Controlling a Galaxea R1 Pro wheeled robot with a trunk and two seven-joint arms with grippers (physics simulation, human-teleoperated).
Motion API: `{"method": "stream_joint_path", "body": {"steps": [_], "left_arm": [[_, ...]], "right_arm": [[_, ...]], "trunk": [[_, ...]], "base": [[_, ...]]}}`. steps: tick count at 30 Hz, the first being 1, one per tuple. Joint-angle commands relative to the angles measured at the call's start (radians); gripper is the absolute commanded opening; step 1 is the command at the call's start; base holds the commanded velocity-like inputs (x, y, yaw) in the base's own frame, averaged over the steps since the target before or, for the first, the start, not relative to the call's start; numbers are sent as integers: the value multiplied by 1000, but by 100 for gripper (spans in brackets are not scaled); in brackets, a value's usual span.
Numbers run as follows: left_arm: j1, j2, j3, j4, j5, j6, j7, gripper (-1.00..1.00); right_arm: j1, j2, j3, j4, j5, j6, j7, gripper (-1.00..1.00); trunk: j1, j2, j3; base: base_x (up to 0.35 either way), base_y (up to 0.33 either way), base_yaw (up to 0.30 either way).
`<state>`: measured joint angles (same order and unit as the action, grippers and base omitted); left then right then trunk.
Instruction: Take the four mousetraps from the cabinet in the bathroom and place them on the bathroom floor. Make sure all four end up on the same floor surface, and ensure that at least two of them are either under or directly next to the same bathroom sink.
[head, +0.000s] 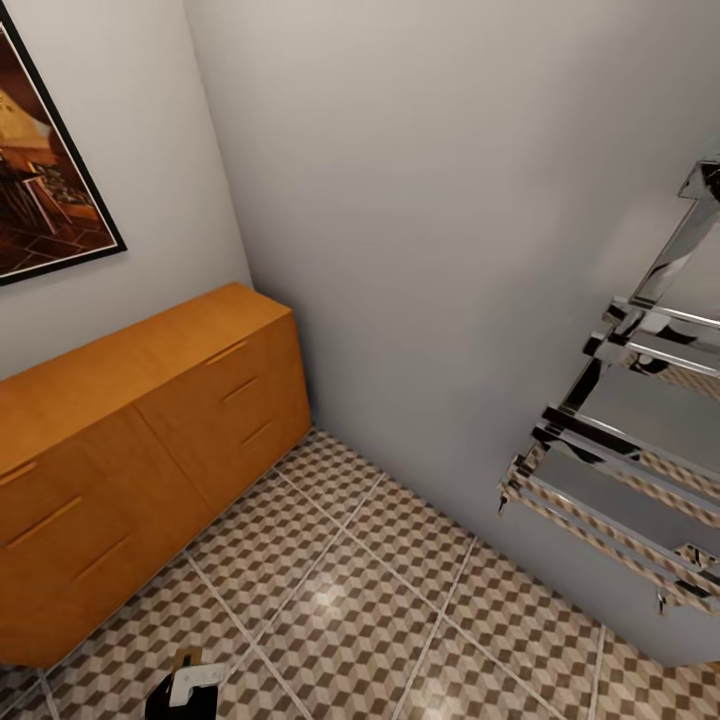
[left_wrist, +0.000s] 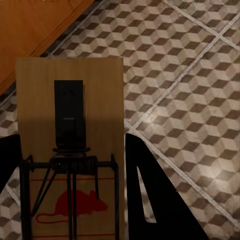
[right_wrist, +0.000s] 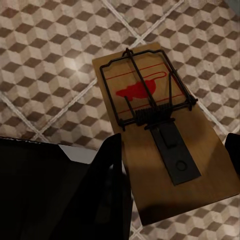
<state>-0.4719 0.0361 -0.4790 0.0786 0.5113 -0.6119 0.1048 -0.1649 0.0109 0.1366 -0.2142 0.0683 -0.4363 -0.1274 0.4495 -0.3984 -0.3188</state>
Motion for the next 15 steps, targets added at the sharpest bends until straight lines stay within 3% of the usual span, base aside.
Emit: {"method": "stream_joint_path", "body": {"steps": [1, 15], "left_arm": [[-1, -1, -8, 3, -4, -3, 9, -100], [-1, -1, -8, 3, -4, -3, 10, -100]], "right_arm": [[-1, 0, 6, 1, 6, -1, -12, -100], [-1, 0, 6, 1, 7, -1, -12, -100]], "trunk": [[1, -2, 0], [1, -2, 23]], "base": [[0, 0, 0], [0, 0, 0]]}}
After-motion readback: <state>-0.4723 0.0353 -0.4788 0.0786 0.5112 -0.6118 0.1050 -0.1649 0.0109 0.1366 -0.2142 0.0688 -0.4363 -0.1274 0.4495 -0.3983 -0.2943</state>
